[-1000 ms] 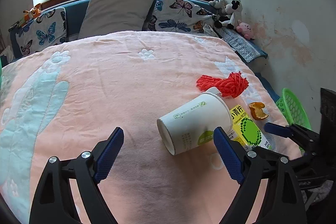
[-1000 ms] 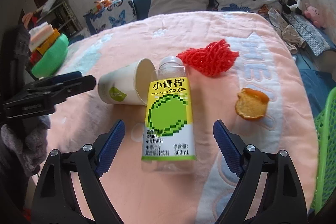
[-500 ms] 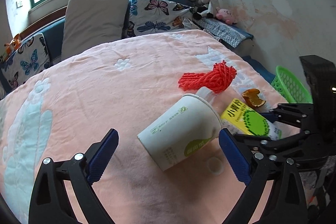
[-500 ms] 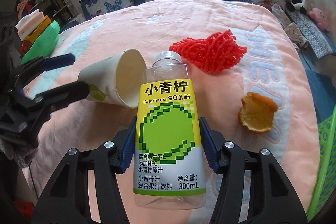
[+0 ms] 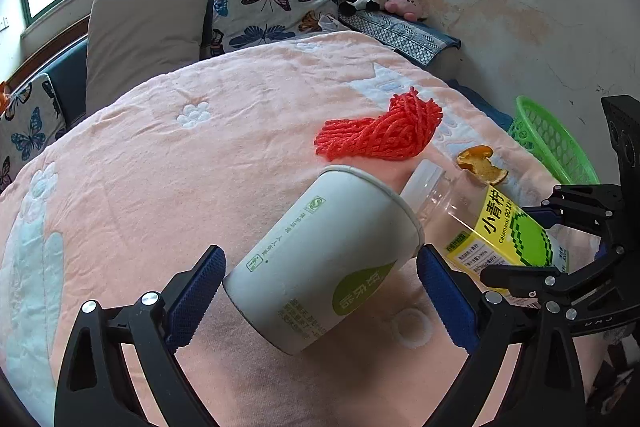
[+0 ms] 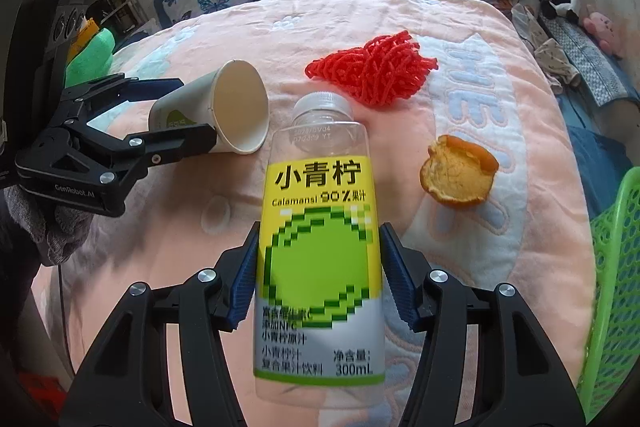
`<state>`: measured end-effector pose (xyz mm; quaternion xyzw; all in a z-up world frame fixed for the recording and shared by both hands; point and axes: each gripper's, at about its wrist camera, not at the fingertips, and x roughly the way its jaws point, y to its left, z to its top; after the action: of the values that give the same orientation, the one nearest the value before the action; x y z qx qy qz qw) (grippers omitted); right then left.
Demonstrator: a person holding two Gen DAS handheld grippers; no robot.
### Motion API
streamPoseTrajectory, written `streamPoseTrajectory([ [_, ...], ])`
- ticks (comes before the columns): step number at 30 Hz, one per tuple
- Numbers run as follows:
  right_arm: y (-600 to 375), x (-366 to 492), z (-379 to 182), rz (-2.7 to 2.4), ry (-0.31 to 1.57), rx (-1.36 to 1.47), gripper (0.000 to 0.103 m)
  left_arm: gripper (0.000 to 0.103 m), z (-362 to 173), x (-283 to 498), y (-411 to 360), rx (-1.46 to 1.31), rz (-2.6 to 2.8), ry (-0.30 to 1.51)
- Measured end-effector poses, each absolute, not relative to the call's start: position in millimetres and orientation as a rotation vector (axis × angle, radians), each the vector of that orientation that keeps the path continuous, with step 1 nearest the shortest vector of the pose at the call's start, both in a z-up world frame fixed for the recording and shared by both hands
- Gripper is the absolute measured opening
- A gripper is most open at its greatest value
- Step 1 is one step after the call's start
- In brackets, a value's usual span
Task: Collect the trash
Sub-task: 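Grasp the yellow juice bottle with the right gripper while the left grasps the white paper cup, then drop the juice bottle into the green basket with the right gripper while the left holds the cup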
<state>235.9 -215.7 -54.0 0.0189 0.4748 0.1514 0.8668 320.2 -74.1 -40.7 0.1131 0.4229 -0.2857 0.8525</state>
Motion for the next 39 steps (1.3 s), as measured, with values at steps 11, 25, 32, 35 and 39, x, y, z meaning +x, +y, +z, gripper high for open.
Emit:
streamPoseTrajectory([
  [11, -219.3, 242.2, -51.3, 0.306, 0.974, 0.072, 0.057, 0.073, -50.3, 324.9, -77.6, 0.285, -0.596, 0.922],
  [25, -259.9, 190.9, -15.2, 0.253, 0.857, 0.149, 0.057, 0.062, -25.3, 289.1, -89.5, 0.268, -0.543, 0.865],
  [32, -335.0, 162.6, -3.3, 0.067, 0.794, 0.213, 0.057, 0.062, -2.3, 262.3, -108.2, 0.215, -0.582, 0.856],
  [35, -372.6, 157.8, -7.9, -0.03, 0.793, 0.217, 0.057, 0.062, 5.9, 250.8, -122.3, 0.216, -0.603, 0.843],
  [39, -416.3, 159.1, -21.7, -0.128, 0.818, 0.243, 0.057, 0.062, 17.6, 238.9, -142.0, 0.213, -0.629, 0.823],
])
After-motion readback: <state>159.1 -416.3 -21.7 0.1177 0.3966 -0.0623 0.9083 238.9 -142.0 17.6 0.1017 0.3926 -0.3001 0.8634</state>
